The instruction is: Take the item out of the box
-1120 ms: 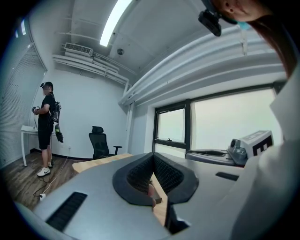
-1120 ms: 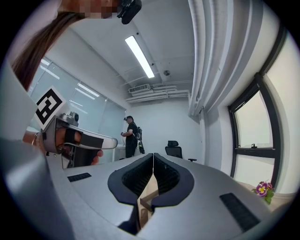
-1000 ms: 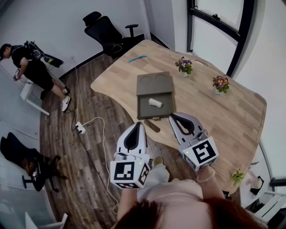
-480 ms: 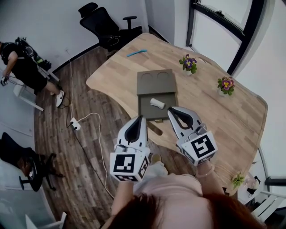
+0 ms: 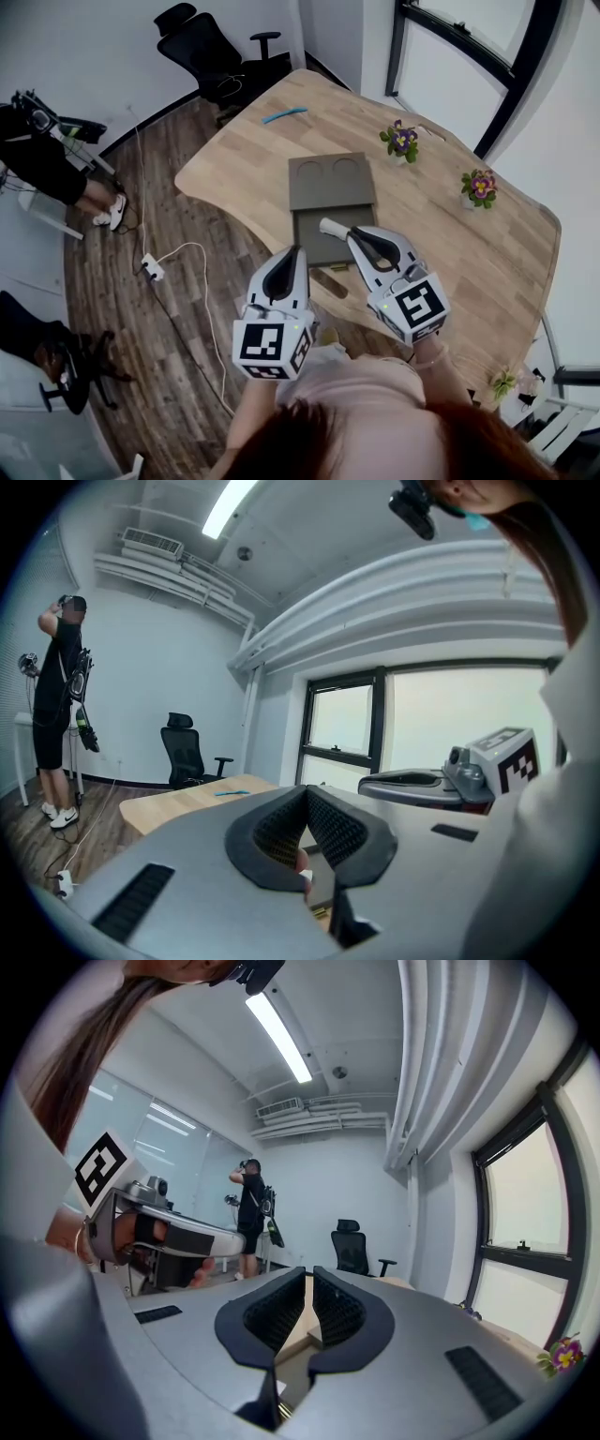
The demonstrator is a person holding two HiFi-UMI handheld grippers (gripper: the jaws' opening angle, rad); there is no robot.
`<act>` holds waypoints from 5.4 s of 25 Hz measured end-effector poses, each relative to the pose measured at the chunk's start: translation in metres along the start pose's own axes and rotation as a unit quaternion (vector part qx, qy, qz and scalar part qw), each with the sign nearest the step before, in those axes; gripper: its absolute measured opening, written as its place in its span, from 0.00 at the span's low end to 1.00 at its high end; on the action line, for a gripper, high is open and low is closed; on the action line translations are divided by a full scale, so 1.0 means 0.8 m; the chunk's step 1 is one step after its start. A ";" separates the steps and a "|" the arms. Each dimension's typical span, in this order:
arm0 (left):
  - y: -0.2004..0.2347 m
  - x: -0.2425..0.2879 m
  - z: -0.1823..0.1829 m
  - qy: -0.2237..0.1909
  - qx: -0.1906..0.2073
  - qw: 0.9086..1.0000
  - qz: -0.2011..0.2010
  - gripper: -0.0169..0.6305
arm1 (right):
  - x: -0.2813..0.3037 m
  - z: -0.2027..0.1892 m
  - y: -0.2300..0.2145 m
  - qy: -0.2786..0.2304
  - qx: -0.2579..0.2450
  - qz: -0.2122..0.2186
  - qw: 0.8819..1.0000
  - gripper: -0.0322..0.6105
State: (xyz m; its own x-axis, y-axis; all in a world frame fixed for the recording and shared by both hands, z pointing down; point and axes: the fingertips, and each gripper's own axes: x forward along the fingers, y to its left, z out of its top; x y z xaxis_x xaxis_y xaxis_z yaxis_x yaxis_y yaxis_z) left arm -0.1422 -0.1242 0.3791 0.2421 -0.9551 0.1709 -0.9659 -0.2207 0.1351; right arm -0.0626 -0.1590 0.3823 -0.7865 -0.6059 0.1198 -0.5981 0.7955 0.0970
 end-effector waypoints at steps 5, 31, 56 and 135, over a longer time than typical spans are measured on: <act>0.015 0.016 -0.005 -0.001 -0.007 1.000 -0.003 0.02 | 0.027 -0.012 -0.003 0.022 -0.002 0.004 1.000 0.05; 0.038 0.093 -0.049 0.035 -0.019 0.999 -0.022 0.02 | 0.094 -0.144 -0.027 0.162 -0.011 0.056 0.985 0.17; 0.071 0.131 -0.098 0.062 -0.033 0.998 -0.001 0.02 | 0.142 -0.274 -0.041 0.279 -0.015 0.097 0.955 0.26; 0.078 0.089 -0.073 0.036 -0.029 0.999 0.017 0.02 | 0.133 -0.246 -0.035 0.287 0.025 0.063 0.956 0.26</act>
State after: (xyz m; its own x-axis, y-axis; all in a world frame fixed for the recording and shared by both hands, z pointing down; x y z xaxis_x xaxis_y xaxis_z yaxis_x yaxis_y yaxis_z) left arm -0.1798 -0.1944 0.4563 0.2173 -0.9445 0.2463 -0.9672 -0.1744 0.1848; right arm -0.0991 -0.2466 0.5866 -0.6476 -0.3969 0.6504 -0.5224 0.8527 0.0002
